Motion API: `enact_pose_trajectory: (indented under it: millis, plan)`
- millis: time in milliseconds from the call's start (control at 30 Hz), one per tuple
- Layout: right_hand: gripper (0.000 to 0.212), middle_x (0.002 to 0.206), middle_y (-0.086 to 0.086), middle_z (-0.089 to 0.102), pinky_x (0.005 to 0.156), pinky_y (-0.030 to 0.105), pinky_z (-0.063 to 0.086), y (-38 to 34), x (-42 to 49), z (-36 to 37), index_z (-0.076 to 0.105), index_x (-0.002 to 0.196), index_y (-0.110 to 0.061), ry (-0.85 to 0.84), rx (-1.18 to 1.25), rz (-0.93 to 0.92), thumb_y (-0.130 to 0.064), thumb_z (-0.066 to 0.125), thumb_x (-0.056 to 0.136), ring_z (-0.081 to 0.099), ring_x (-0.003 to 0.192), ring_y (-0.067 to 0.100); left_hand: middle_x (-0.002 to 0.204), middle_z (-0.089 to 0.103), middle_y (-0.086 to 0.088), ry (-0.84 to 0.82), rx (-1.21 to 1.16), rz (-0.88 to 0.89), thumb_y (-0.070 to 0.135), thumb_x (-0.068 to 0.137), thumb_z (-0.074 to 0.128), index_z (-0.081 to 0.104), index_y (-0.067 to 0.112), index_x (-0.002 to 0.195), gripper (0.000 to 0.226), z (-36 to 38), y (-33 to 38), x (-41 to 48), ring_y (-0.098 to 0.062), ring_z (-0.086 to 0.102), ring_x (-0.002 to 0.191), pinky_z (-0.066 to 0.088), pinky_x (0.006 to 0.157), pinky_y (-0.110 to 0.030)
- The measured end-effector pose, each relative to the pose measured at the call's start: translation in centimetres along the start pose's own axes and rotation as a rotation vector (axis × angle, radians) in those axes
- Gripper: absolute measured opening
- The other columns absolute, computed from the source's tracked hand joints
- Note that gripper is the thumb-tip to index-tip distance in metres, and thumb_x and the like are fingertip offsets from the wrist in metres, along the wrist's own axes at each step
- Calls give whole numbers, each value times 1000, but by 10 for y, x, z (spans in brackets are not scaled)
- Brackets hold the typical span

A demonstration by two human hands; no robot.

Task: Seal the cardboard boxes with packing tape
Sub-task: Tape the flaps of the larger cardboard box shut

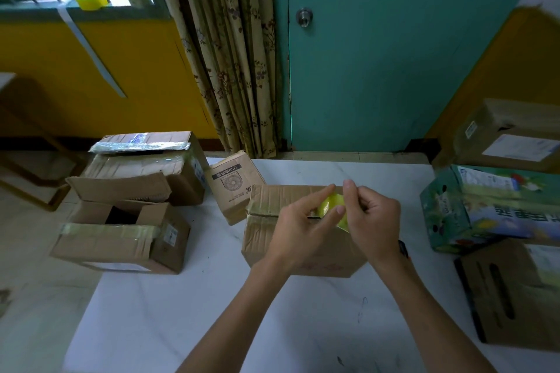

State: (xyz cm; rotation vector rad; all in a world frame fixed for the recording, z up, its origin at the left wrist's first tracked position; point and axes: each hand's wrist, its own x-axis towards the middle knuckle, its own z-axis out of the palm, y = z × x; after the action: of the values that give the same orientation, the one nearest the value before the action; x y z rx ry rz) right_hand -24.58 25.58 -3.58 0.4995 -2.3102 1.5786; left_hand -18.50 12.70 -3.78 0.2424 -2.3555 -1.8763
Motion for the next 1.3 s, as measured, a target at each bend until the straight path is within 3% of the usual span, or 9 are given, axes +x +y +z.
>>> enact_pose_trajectory:
  millis: [67, 300, 400, 533, 600, 733, 833, 1100, 1300]
  plan:
    - [45, 42, -7, 48, 35, 25, 35, 2, 0, 3, 57, 54, -15, 9, -34, 0, -26, 58, 98, 49, 39, 15, 124, 69, 18, 86, 73, 111, 33, 93, 72, 67, 24, 131, 39, 5, 3, -1, 2, 67, 108, 58, 93, -29]
    - [46, 39, -14, 38, 41, 9, 24, -1, -1, 8, 45, 52, -33, 30, -40, 46, -29, 58, 96, 44, 38, 9, 109, 76, 3, 381, 248, 324, 12, 87, 77, 80, 12, 105, 18, 17, -14, -3, 2, 70, 101, 56, 84, -13]
    - [49, 39, -9, 42, 40, 10, 25, 1, -1, 8, 45, 50, -33, 24, -10, 86, -27, 59, 97, 42, 37, 9, 109, 76, 5, 343, 180, 282, 25, 86, 78, 80, 13, 106, 23, 11, -14, -2, 0, 70, 98, 60, 84, -28]
    - [52, 40, -3, 44, 40, 16, 33, -2, 1, 10, 53, 50, -6, 68, 162, 295, -23, 58, 99, 41, 37, 9, 130, 65, 10, 137, 70, 49, 58, 80, 70, 65, 20, 134, 66, 7, -9, -2, -3, 60, 118, 55, 98, -37]
    - [53, 40, -5, 42, 41, 19, 36, -3, 4, 9, 52, 51, -7, 84, 221, 444, -26, 58, 99, 41, 38, 7, 139, 58, 10, 50, 101, 18, 64, 77, 67, 56, 21, 143, 79, 5, -9, -2, -2, 54, 125, 51, 104, -36]
    - [38, 54, 1, 54, 55, 28, 47, 1, 15, -3, 59, 62, -14, -35, 457, 816, -31, 62, 96, 55, 52, 17, 147, 51, 12, -81, 150, 113, 58, 90, 61, 56, 29, 142, 60, -5, -7, -3, 1, 46, 133, 49, 107, -32]
    - [35, 60, 3, 61, 57, 28, 49, 3, 20, -9, 64, 68, -13, -210, 476, 911, -36, 61, 95, 61, 56, 17, 136, 62, 10, -53, 180, 215, 36, 97, 65, 67, 25, 131, 36, -8, -8, 0, -3, 57, 124, 54, 98, -31]
    - [34, 76, 1, 60, 61, 29, 44, 4, 6, -7, 71, 106, -20, -375, 554, 678, -42, 70, 80, 54, 69, 16, 92, 70, 34, 287, 164, 176, 24, 93, 72, 77, 25, 113, 20, -5, 0, 1, 4, 71, 88, 58, 76, -19]
    - [51, 119, -8, 63, 81, 22, 57, 6, -5, -8, 62, 127, -28, -358, 185, 407, -39, 78, 79, 61, 106, 9, 88, 77, 16, 162, 37, -22, 22, 96, 69, 80, 17, 106, 16, -16, 5, -1, 0, 72, 85, 56, 69, -17]
